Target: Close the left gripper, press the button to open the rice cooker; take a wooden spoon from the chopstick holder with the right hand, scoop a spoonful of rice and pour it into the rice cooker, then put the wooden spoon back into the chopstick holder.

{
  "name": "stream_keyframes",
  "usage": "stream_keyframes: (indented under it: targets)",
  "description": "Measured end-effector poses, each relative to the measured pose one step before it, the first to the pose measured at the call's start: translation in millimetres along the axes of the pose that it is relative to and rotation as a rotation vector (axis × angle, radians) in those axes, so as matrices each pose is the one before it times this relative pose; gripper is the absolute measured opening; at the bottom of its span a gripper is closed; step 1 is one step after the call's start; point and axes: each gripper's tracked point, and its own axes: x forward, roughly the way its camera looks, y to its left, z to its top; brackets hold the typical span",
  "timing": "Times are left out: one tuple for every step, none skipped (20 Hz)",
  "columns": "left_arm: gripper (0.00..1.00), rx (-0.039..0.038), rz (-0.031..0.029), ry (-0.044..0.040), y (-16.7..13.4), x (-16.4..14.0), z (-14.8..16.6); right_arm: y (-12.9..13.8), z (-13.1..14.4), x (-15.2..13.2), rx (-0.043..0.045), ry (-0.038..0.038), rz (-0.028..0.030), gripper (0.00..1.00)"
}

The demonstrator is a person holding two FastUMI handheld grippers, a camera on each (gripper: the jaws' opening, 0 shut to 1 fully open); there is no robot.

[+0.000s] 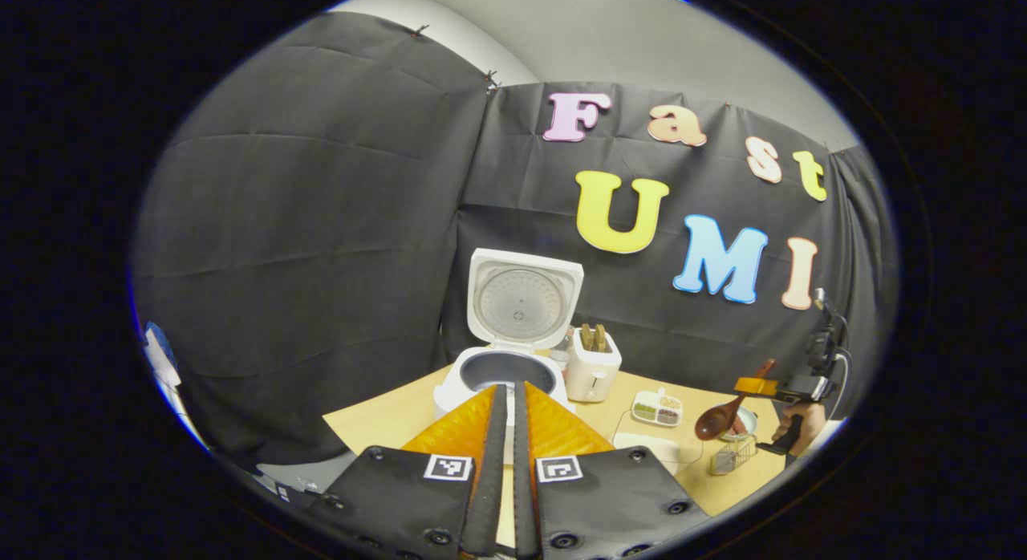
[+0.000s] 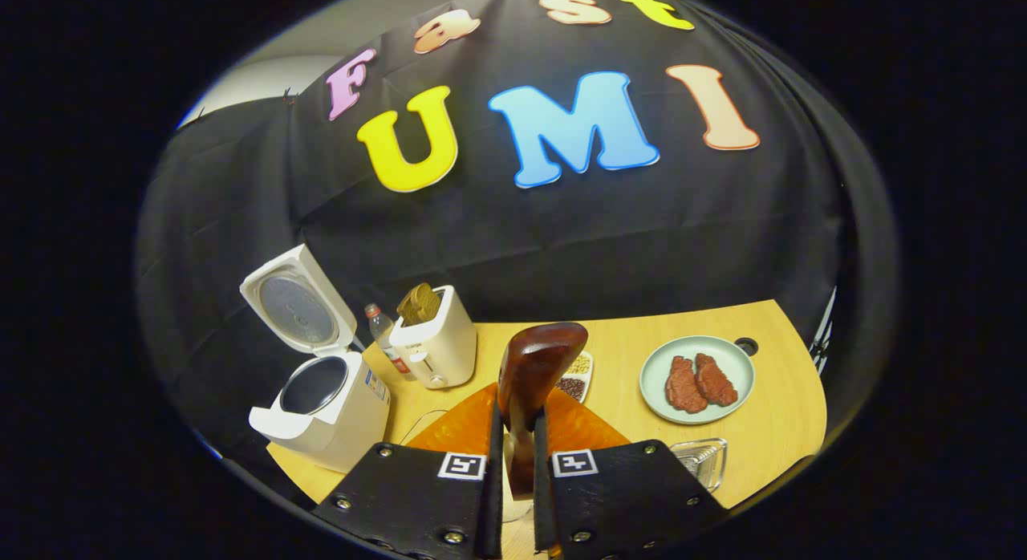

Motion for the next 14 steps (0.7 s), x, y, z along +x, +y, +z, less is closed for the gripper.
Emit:
stream_keyframes:
  targets:
    - [0.16,0.00050,0.00135,-0.00250,1.85,-0.39,0.54,6.34,-8.62,10.68,-0.00800,0.02225,0.00174,0.16]
    - [0.16,0.00159,-0.00284,0.00052,1.28,0.45,0.38,5.04,-8.44,10.88,-0.01107,0.02009,-0.00150,0.16]
    - [0.16,0.00487,-0.00288,0.00159,0.25,0.97,-1.54,3.49,-8.58,12.88,-0.02001,0.02337,-0.00724,0.16]
    - [0.07,0.00419,-0.00283,-0.00072,0.40,1.02,-0.34,0.90,-7.80,11.03,-0.01955,0.02199,-0.00843,0.16]
    - [0.07,0.00510,-0.00413,-0.00029,0.37,0.97,-0.30,0.35,-5.82,9.64,-0.01741,0.01206,-0.01768,0.16]
    - [0.16,0.00643,-0.00228,-0.00215,0.81,0.68,0.71,-0.54,-3.36,8.48,-0.01495,0.00689,-0.01596,0.16]
    - [0.16,0.00664,-0.00155,-0.00226,1.66,1.30,0.52,0.84,-3.60,6.11,-0.01250,0.00647,-0.02067,0.16]
    - [0.16,0.00472,-0.00140,-0.00115,1.51,1.14,0.01,-0.24,-3.35,5.35,-0.01275,0.00562,-0.02009,0.16]
    - [0.07,0.00295,-0.00182,0.00284,1.11,0.16,-2.42,-0.06,-2.77,4.81,-0.01754,0.00143,-0.02127,0.16]
    - [0.07,0.00092,-0.00271,0.00617,0.38,1.55,-1.79,-0.49,-0.13,4.22,-0.02152,-0.00843,-0.02362,0.16]
    - [0.16,-0.00105,-0.00167,0.00610,1.17,1.52,-2.64,3.55,0.74,3.38,-0.01408,-0.00732,-0.00844,0.16]
    - [0.16,-0.00394,0.00033,0.00812,1.93,1.07,-2.61,7.45,0.08,2.81,-0.00550,0.00319,0.00595,0.16]
    - [0.16,-0.00740,-0.00017,0.00682,1.13,1.29,-2.62,7.50,-4.34,2.94,-0.00809,0.00559,0.00886,0.16]
    - [0.16,-0.00598,0.00270,0.00633,2.11,0.89,-2.12,6.96,-3.14,2.14,-0.01545,0.00738,0.00623,0.16]
